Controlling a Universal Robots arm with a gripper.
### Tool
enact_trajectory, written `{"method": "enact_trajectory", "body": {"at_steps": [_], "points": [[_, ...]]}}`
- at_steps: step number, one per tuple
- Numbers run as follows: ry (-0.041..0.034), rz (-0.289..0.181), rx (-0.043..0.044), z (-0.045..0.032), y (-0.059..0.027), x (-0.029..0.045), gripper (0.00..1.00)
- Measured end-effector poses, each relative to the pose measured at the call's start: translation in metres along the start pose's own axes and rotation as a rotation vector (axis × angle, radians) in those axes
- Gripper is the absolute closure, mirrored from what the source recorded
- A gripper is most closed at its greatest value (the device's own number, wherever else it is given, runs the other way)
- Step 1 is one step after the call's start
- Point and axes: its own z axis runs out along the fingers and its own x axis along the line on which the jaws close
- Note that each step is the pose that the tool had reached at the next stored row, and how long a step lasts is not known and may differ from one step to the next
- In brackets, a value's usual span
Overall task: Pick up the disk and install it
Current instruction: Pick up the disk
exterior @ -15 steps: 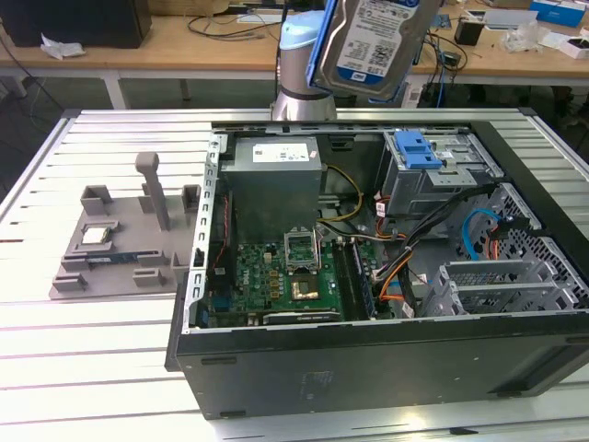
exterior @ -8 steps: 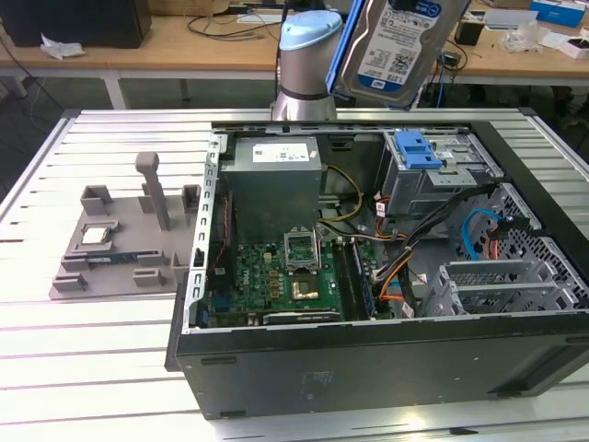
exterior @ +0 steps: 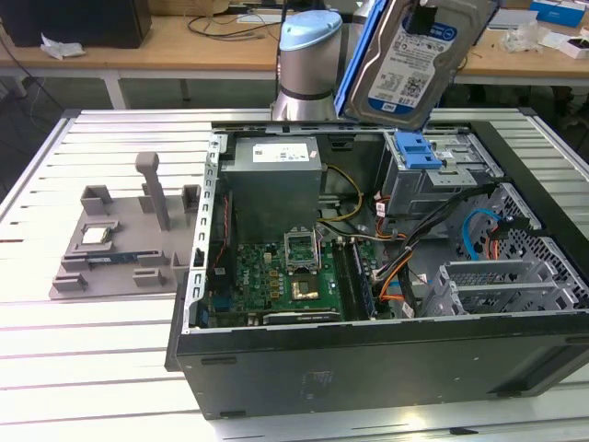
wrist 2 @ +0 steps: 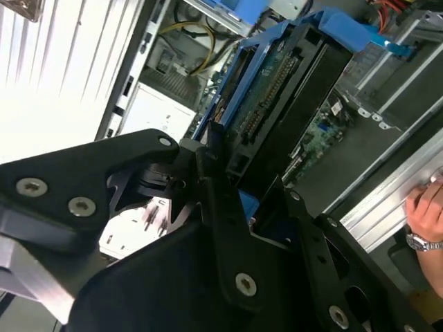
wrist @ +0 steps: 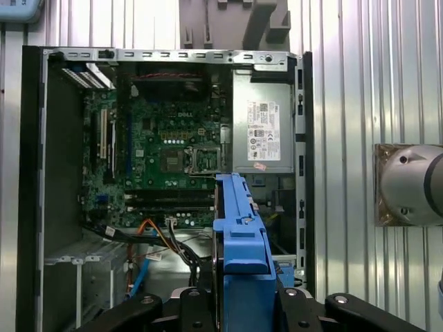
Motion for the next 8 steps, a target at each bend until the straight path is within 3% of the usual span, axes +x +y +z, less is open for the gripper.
{"method": "enact_trajectory", "body": {"at_steps": [3, 8], "points": [[0.0, 0.0, 0.0, 0.0008, -0.0001, 0.0148, 0.63], [-0.0001, 0.0, 0.0, 0.0016, -0.0003, 0.0321, 0.63]]}}
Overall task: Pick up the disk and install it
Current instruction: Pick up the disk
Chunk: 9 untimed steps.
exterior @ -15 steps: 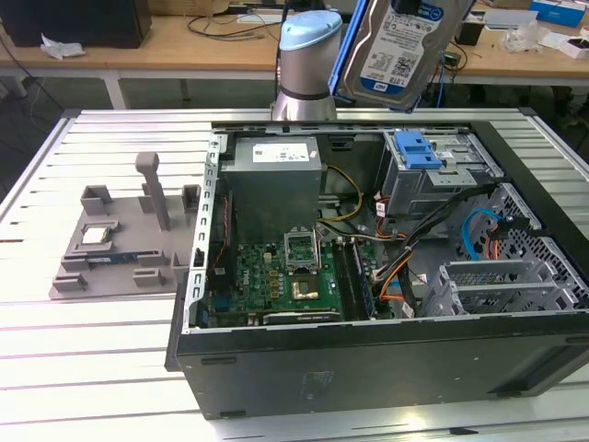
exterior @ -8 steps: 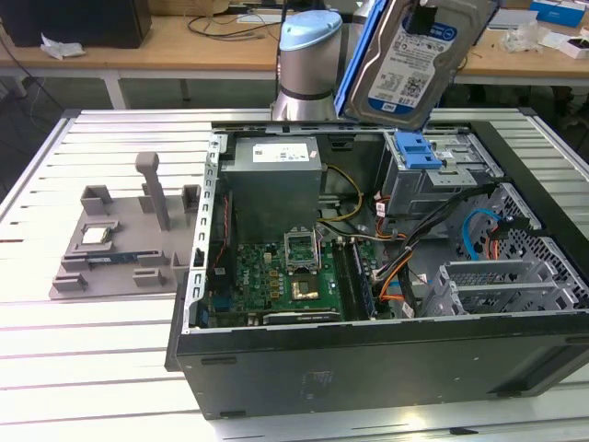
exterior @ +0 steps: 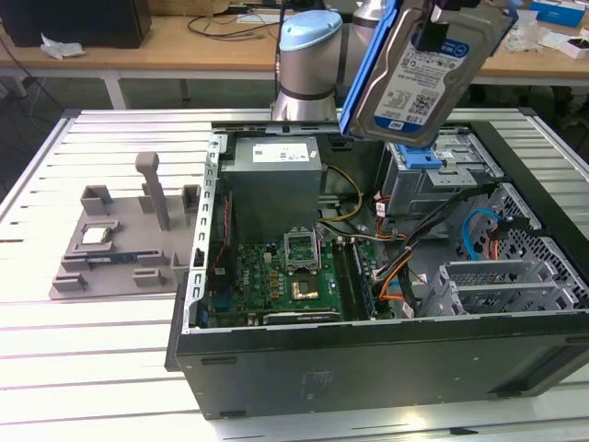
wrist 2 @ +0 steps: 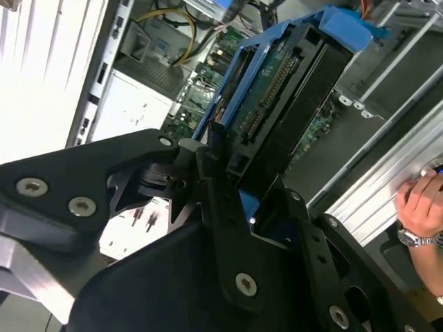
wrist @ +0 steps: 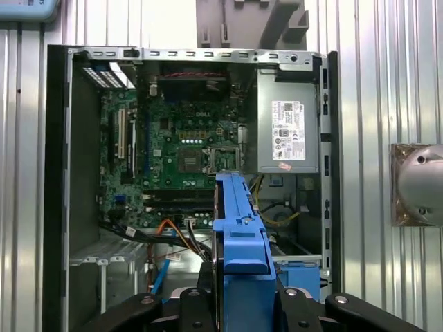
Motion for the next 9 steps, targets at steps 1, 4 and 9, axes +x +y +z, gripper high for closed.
{"method": "enact_trajectory", "body": {"at_steps": [1, 4, 9], "points": [[0.0001, 0.0, 0.0, 0.0001, 0.0, 0.0033, 0.63], [0.0, 0.0, 0.0, 0.0009, -0.0002, 0.0158, 0.63], [0.0, 0.0, 0.0, 0.003, -0.0008, 0.0358, 0.63]]}}
